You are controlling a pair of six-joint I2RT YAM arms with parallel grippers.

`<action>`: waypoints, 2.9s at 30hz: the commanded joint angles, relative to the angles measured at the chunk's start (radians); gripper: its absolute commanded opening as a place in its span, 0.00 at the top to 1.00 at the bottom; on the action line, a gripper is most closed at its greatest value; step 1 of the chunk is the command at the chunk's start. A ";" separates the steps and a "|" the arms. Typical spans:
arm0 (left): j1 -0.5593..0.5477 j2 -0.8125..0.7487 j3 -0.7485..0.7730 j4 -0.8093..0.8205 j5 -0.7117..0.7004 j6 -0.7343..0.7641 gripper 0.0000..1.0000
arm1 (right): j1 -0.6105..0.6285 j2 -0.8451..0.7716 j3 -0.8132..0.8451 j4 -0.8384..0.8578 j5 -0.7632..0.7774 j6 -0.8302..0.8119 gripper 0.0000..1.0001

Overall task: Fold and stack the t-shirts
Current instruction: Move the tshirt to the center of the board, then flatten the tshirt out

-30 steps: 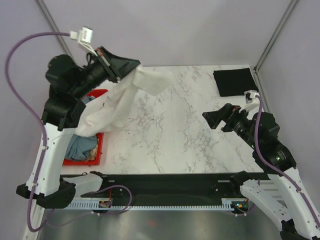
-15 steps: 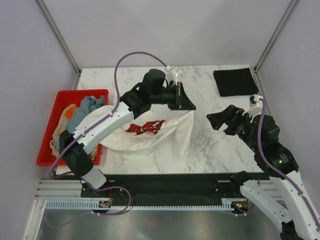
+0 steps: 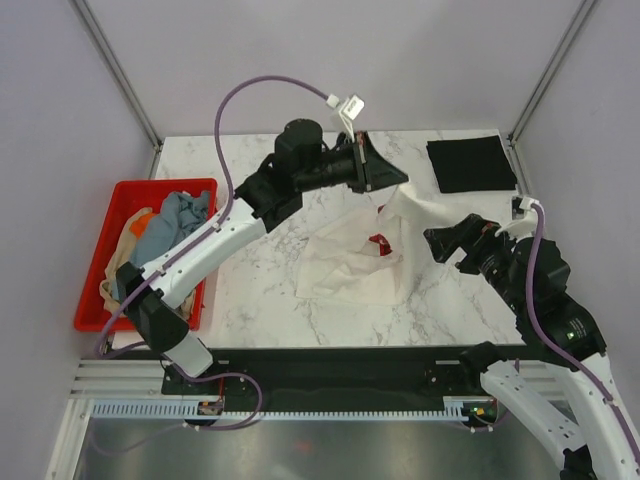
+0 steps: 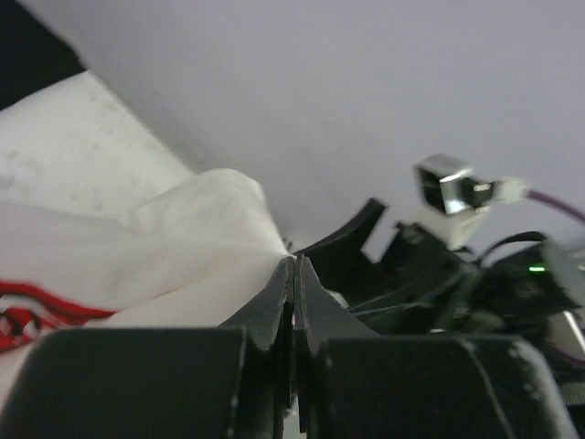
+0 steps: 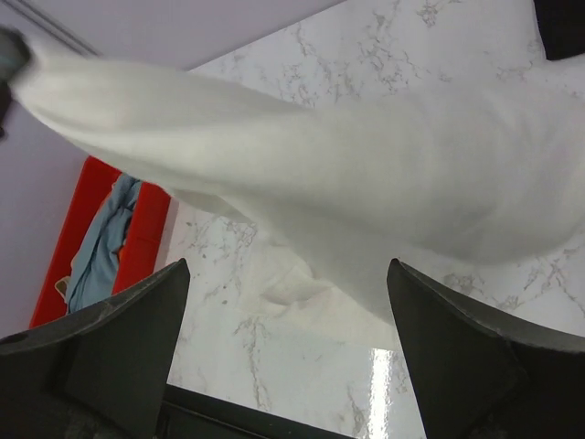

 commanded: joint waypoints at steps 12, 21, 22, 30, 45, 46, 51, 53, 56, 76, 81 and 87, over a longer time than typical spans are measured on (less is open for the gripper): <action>-0.013 -0.223 -0.748 -0.069 -0.156 0.047 0.23 | 0.001 0.168 -0.110 -0.127 0.295 0.093 0.04; 0.172 -0.247 -0.832 -0.312 -0.348 0.060 0.23 | 0.001 0.313 -0.314 0.026 0.107 0.207 0.28; 0.189 -0.247 -0.864 -0.312 -0.346 0.055 0.24 | -0.001 0.307 -0.336 0.028 0.103 0.213 0.33; 0.194 -0.195 -0.929 -0.310 -0.343 0.034 0.27 | 0.001 0.171 -0.497 -0.004 0.033 0.293 0.39; 0.192 -0.146 -0.981 -0.277 -0.340 0.029 0.41 | -0.001 0.106 -0.652 0.074 0.025 0.280 0.45; 0.192 -0.145 -0.983 -0.274 -0.336 0.026 0.44 | 0.001 0.107 -0.661 0.086 0.021 0.280 0.45; 0.192 -0.140 -0.984 -0.260 -0.329 0.024 0.70 | 0.001 0.106 -0.692 0.121 0.011 0.287 0.58; 0.192 -0.138 -0.978 -0.258 -0.323 0.032 0.83 | 0.001 0.094 -0.667 0.117 0.033 0.274 0.70; 0.205 -0.157 -0.910 -0.295 -0.320 0.064 0.98 | -0.001 0.098 -0.553 0.040 0.103 0.254 1.00; 0.398 -0.427 -0.687 -0.495 -0.313 0.184 0.74 | -0.001 0.332 0.371 -0.233 0.395 0.127 1.00; 0.327 -0.392 -0.840 -0.395 -0.274 0.117 0.51 | -0.001 0.322 0.371 -0.233 0.423 0.113 1.00; 0.235 -0.290 -0.937 -0.307 -0.288 0.086 0.44 | 0.001 0.307 0.339 -0.232 0.429 0.109 1.00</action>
